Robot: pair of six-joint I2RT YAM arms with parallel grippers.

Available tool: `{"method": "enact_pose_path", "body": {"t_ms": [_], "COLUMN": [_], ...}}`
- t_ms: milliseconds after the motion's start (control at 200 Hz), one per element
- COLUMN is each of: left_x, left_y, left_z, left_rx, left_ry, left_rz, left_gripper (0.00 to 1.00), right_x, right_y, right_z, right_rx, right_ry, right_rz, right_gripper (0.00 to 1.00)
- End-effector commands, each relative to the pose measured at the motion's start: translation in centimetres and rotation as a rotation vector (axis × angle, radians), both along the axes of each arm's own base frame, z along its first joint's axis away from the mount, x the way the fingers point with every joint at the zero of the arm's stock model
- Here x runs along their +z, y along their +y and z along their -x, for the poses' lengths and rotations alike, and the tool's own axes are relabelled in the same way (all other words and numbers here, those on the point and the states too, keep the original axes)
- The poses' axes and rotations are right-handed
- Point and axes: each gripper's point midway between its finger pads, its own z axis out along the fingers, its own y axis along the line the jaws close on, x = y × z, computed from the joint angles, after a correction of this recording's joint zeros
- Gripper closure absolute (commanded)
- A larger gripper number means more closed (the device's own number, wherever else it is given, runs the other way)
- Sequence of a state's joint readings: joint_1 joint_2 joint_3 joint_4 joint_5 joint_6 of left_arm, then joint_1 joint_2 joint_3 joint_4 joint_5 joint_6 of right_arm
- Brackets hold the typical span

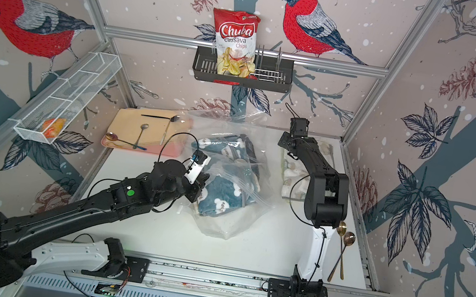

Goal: Take the blanket out of the vacuum bag
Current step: Place the blanket at the corner of the board.

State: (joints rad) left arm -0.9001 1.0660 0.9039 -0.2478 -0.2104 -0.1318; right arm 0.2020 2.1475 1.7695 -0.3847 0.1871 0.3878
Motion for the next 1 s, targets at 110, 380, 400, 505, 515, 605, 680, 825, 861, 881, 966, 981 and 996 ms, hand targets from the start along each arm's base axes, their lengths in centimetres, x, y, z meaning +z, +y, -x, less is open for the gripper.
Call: {"method": "enact_pose_path", "body": {"t_ms": [110, 380, 400, 505, 515, 605, 680, 825, 861, 881, 966, 981, 996], "left_x": [0.3, -0.2, -0.3, -0.4, -0.4, -0.5, -0.6, -0.6, -0.7, -0.7, -0.7, -0.7, -0.7], "left_y": [-0.2, -0.3, -0.3, -0.3, -0.3, -0.3, -0.3, -0.4, -0.3, -0.4, -0.4, -0.4, -0.4], "left_z": [-0.5, -0.7, -0.8, -0.9, -0.9, -0.9, -0.9, -0.9, -0.9, -0.9, -0.9, -0.9, -0.9], "left_rx": [0.012, 0.014, 0.015, 0.018, 0.018, 0.018, 0.015, 0.015, 0.016, 0.014, 0.011, 0.01, 0.01], "left_ry": [-0.027, -0.021, -0.019, -0.02, -0.019, -0.019, -0.016, -0.015, -0.013, -0.014, -0.011, -0.011, -0.012], "left_rz": [0.006, -0.013, -0.016, -0.019, -0.02, -0.023, -0.026, -0.025, -0.026, -0.025, -0.025, -0.025, -0.025], "left_gripper": [1.0, 1.0, 1.0, 1.0, 1.0, 1.0, 1.0, 1.0, 1.0, 1.0, 1.0, 1.0, 1.0], "right_x": [-3.2, -2.1, -1.8, -0.1, 0.1, 1.9, 2.5, -0.1, -1.0, -1.4, -3.4, -3.6, -3.8], "right_y": [-1.5, -1.8, -1.9, -2.1, -2.1, -1.9, -0.8, 1.6, 1.8, 1.9, 1.5, 1.3, 1.2], "right_z": [-1.2, -2.3, -2.4, -2.6, -2.6, -2.4, -2.1, -2.1, -2.2, -2.3, -2.4, -2.4, -2.4], "right_rx": [-0.031, -0.011, -0.015, -0.025, -0.025, -0.024, 0.014, 0.103, 0.105, 0.104, 0.052, 0.034, 0.022], "right_ry": [0.085, 0.031, 0.021, -0.032, -0.039, -0.105, -0.12, -0.049, -0.019, 0.0, 0.05, 0.05, 0.051], "right_rz": [0.115, 0.073, 0.073, 0.053, 0.051, 0.023, -0.014, 0.021, 0.038, 0.045, 0.126, 0.147, 0.162], "right_gripper": [0.34, 0.9, 0.94, 1.0, 1.0, 1.0, 0.96, 0.41, 0.4, 0.4, 0.4, 0.4, 0.4]}}
